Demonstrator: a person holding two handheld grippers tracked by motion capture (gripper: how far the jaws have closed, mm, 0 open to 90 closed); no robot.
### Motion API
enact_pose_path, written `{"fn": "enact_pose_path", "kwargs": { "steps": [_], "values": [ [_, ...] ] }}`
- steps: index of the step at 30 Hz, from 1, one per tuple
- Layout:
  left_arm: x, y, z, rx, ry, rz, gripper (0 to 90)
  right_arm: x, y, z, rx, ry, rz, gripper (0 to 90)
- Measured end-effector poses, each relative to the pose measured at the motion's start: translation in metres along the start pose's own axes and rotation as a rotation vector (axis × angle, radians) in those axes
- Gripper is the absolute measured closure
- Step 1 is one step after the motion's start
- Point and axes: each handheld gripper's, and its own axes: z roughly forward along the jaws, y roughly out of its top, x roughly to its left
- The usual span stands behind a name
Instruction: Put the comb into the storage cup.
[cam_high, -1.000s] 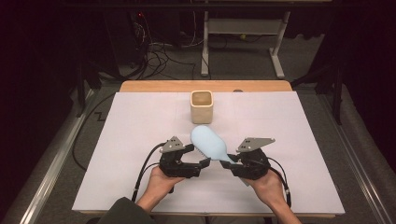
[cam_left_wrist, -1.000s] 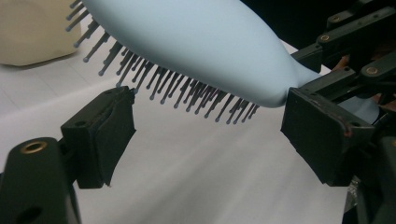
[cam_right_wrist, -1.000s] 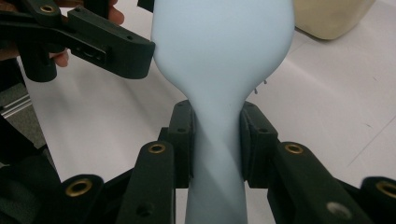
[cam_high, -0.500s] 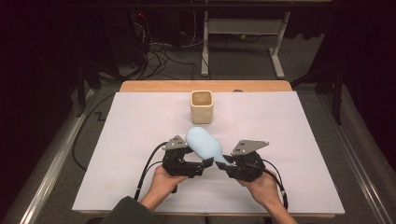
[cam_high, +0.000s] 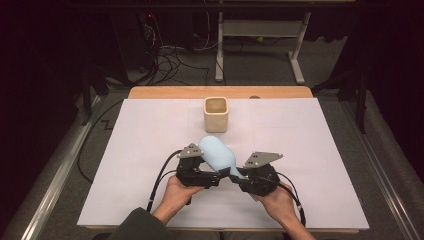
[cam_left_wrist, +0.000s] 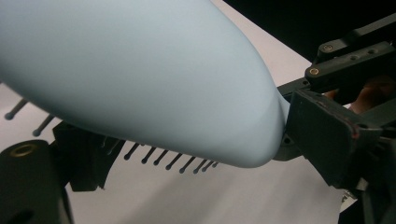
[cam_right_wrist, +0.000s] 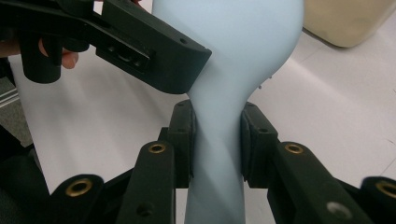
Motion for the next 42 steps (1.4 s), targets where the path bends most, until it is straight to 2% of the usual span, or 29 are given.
{"fn": "enact_pose_path", "kwargs": {
  "steps": [15, 18, 21, 27, 28, 30, 31, 32, 33, 34, 36, 38, 41, 42],
  "values": [
    [0.002, 0.005, 0.005, -0.006, -0.015, -0.039, 16.0, 0.001, 0.0, 0.004, -0.002, -0.01, -0.018, 70.9],
    [0.002, 0.009, 0.006, -0.006, -0.024, -0.037, 16.0, 0.001, 0.001, 0.002, -0.006, -0.012, -0.02, 70.8],
    [-0.002, 0.014, 0.006, -0.016, -0.02, -0.027, 16.0, 0.001, 0.002, -0.003, -0.033, -0.013, -0.008, 71.0],
    [-0.002, 0.016, 0.005, -0.002, -0.023, -0.022, 14.3, 0.004, 0.005, -0.003, -0.026, -0.01, -0.018, 71.1],
    [-0.001, 0.016, 0.004, -0.005, -0.039, -0.03, 15.7, 0.005, 0.006, -0.002, -0.027, -0.005, -0.019, 71.1],
    [-0.002, 0.016, 0.004, -0.013, -0.045, -0.021, 18.4, 0.006, 0.006, -0.002, -0.029, 0.007, -0.017, 71.1],
    [-0.005, 0.017, 0.002, -0.029, -0.051, -0.003, 20.3, 0.014, 0.008, -0.002, -0.015, 0.007, -0.038, 71.2],
    [-0.005, 0.017, 0.002, -0.029, -0.051, -0.003, 22.8, 0.016, 0.01, -0.001, 0.007, -0.012, -0.055, 71.2],
    [-0.006, 0.018, 0.002, -0.028, -0.053, 0.009, 22.8, 0.016, 0.01, -0.001, 0.007, -0.012, -0.055, 71.2],
    [-0.009, 0.018, -0.001, -0.028, -0.05, 0.027, 26.6, 0.017, 0.01, 0.004, 0.038, -0.022, -0.059, 71.2],
    [-0.011, 0.018, -0.002, -0.027, -0.054, 0.034, 30.3, 0.017, 0.009, 0.006, 0.046, -0.018, -0.05, 71.2],
    [-0.016, 0.02, -0.003, 0.0, -0.064, 0.062, 33.7, 0.017, 0.007, 0.011, 0.074, -0.026, -0.055, 71.4],
    [-0.022, 0.018, 0.0, 0.023, -0.074, 0.085, 38.0, 0.014, 0.01, 0.009, 0.044, 0.0, -0.008, 71.4],
    [-0.022, 0.018, 0.0, 0.023, -0.074, 0.085, 38.9, 0.014, 0.01, 0.009, 0.044, 0.0, -0.008, 71.4]
  ]
}}
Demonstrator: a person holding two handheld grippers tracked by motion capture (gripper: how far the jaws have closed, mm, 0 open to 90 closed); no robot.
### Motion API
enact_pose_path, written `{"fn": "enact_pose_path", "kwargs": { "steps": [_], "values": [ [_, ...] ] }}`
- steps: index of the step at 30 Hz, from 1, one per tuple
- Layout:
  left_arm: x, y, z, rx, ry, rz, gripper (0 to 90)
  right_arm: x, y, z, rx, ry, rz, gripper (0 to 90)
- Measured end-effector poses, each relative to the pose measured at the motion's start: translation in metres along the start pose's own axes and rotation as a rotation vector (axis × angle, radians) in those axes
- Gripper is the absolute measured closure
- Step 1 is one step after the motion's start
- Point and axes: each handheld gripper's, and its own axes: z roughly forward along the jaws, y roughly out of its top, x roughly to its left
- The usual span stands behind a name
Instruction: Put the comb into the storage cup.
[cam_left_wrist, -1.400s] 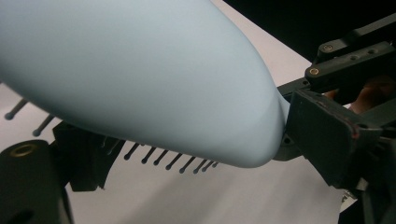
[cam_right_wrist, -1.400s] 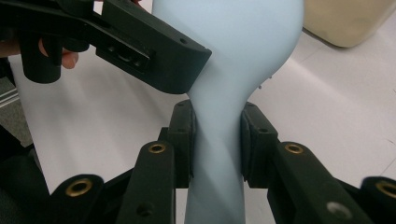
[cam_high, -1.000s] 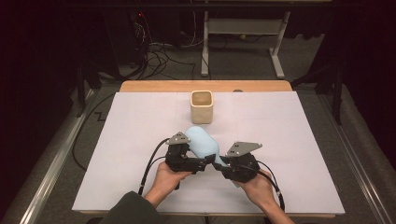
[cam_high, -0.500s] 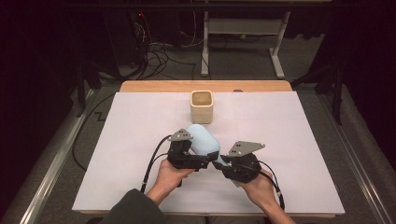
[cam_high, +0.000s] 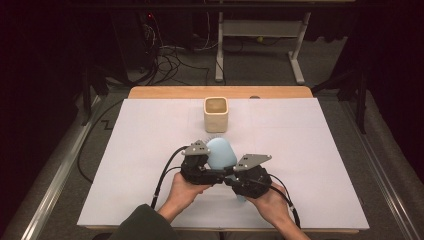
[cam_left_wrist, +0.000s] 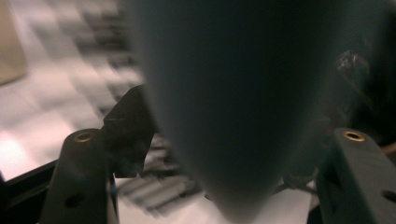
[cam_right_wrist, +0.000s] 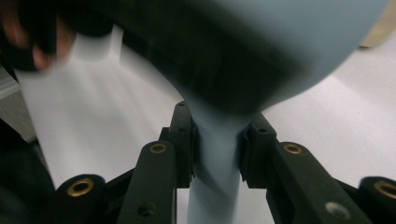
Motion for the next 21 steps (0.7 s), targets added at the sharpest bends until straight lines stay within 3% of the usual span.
{"fn": "enact_pose_path", "kwargs": {
  "steps": [1, 4, 11, 13, 21],
  "values": [
    [-0.0009, 0.0011, 0.0002, 0.007, 0.005, 0.004, 39.8, -0.003, 0.0026, -0.0005, 0.001, 0.009, 0.019, 71.4],
    [-0.0015, 0.0007, -0.0006, 0.021, 0.031, 0.016, 44.1, -0.0031, 0.0027, -0.0011, 0.005, 0.003, 0.011, 71.4],
    [-0.0022, 0.0019, -0.0032, 0.031, 0.016, 0.006, 48.9, -0.0022, 0.0046, 0.0005, 0.007, 0.013, 0.004, 71.3],
    [-0.0001, 0.0028, -0.0035, 0.03, -0.003, -0.023, 50.1, -0.0037, 0.0055, 0.0007, 0.008, 0.019, 0.003, 71.2],
    [0.0006, 0.0074, -0.0071, 0.025, -0.013, -0.043, 53.4, -0.0062, 0.0101, -0.0016, 0.001, 0.04, 0.002, 70.5]
  ]
}}
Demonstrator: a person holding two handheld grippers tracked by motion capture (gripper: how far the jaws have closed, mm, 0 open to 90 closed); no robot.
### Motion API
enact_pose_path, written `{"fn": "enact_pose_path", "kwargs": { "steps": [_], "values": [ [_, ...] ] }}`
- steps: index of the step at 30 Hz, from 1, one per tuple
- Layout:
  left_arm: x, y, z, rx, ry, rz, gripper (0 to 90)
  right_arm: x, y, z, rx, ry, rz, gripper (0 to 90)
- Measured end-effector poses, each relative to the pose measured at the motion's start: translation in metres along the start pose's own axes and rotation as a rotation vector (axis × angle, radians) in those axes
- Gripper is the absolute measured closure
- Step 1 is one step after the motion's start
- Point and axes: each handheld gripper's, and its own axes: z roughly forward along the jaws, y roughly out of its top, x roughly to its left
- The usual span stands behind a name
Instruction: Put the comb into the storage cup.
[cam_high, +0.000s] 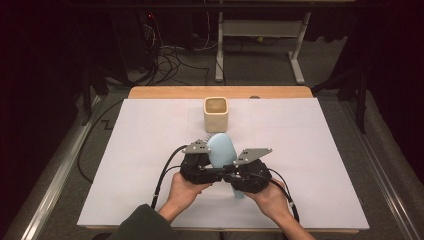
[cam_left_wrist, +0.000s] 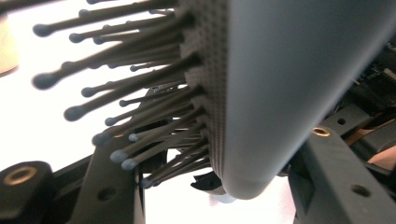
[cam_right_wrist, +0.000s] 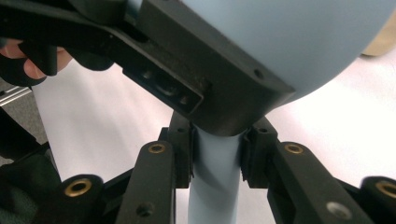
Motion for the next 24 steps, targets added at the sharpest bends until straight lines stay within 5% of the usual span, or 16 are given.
{"fn": "enact_pose_path", "kwargs": {
  "steps": [5, 16, 24],
  "values": [
    [-0.001, 0.004, -0.004, -0.005, 0.001, -0.001, 54.2, -0.002, 0.003, -0.002, -0.013, 0.019, 0.008, 69.2],
    [0.0, 0.005, -0.009, 0.012, 0.016, 0.012, 54.4, -0.008, -0.003, -0.007, -0.054, 0.023, 0.022, 43.0],
    [0.004, 0.006, -0.015, 0.004, 0.034, 0.006, 54.3, -0.011, -0.01, -0.014, -0.089, 0.011, 0.03, 37.4]
  ]
}}
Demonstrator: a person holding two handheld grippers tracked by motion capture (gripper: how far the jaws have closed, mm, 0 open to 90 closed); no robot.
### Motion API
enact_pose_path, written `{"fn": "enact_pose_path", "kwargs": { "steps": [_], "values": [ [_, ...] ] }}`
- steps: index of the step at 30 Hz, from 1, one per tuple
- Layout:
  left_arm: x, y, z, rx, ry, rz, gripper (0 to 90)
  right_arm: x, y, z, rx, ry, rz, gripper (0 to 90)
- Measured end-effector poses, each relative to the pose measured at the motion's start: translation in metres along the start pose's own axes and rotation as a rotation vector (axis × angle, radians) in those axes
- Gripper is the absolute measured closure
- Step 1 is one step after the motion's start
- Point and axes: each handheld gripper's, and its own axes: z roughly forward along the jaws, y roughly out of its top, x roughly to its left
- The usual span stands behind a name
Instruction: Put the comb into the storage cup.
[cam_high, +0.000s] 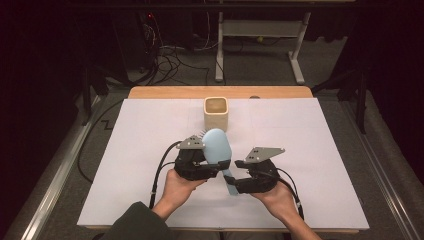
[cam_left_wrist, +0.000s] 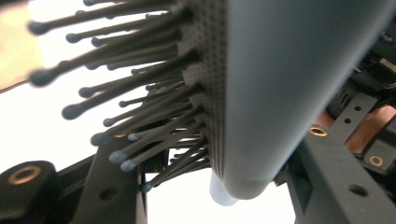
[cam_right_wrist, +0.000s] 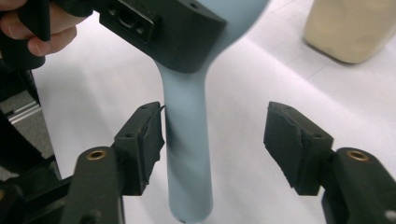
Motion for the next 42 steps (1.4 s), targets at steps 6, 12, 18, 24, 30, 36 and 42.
{"fn": "enact_pose_path", "kwargs": {
  "steps": [6, 12, 18, 24, 30, 36, 42],
  "values": [
    [0.002, 0.0, -0.003, -0.002, 0.016, -0.001, 54.3, -0.004, -0.006, -0.011, -0.048, -0.014, 0.014, 35.6],
    [0.004, 0.0, -0.005, -0.007, 0.019, -0.008, 54.1, -0.011, -0.014, -0.022, -0.093, -0.031, 0.033, 34.5],
    [0.006, 0.001, -0.01, -0.009, 0.03, -0.014, 54.1, -0.014, -0.017, -0.026, -0.102, -0.027, 0.038, 32.8],
    [0.009, 0.003, -0.015, -0.019, 0.032, -0.019, 54.0, -0.019, -0.022, -0.036, -0.13, -0.044, 0.053, 31.4],
    [0.011, 0.005, -0.021, -0.033, 0.039, -0.018, 53.9, -0.025, -0.032, -0.048, -0.165, -0.061, 0.072, 35.9],
    [0.012, 0.007, -0.026, -0.048, 0.048, -0.019, 53.9, -0.033, -0.042, -0.062, -0.191, -0.091, 0.091, 34.7],
    [0.013, 0.008, -0.029, -0.05, 0.055, -0.014, 53.9, -0.04, -0.055, -0.074, -0.217, -0.118, 0.107, 32.0]
  ]
}}
